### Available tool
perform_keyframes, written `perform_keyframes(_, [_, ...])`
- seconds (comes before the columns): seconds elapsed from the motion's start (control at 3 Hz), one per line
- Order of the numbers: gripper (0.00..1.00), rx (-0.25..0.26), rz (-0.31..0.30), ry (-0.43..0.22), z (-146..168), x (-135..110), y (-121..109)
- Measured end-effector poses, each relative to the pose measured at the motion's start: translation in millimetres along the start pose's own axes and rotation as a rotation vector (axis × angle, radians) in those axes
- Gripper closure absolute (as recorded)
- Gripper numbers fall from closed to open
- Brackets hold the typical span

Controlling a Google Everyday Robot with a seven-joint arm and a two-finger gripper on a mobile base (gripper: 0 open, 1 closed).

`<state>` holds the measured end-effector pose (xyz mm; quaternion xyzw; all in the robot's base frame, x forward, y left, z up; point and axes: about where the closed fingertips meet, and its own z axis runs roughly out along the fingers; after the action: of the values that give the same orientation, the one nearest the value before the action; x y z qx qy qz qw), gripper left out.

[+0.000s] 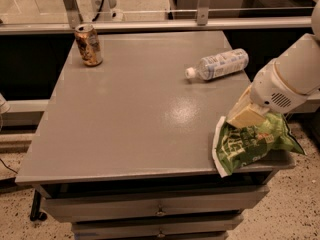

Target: Move green jalapeno chip bag near blue plastic bottle

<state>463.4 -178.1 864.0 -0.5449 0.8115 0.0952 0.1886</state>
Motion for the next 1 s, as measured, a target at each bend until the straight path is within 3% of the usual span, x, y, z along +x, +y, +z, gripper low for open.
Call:
perform_keyframes(0.33, [1.00, 0.018, -0.006, -0.027, -1, -13, -9])
perform_keyframes(1.0, [1.00, 0.121, -0.027, -0.060, -10, -34, -59])
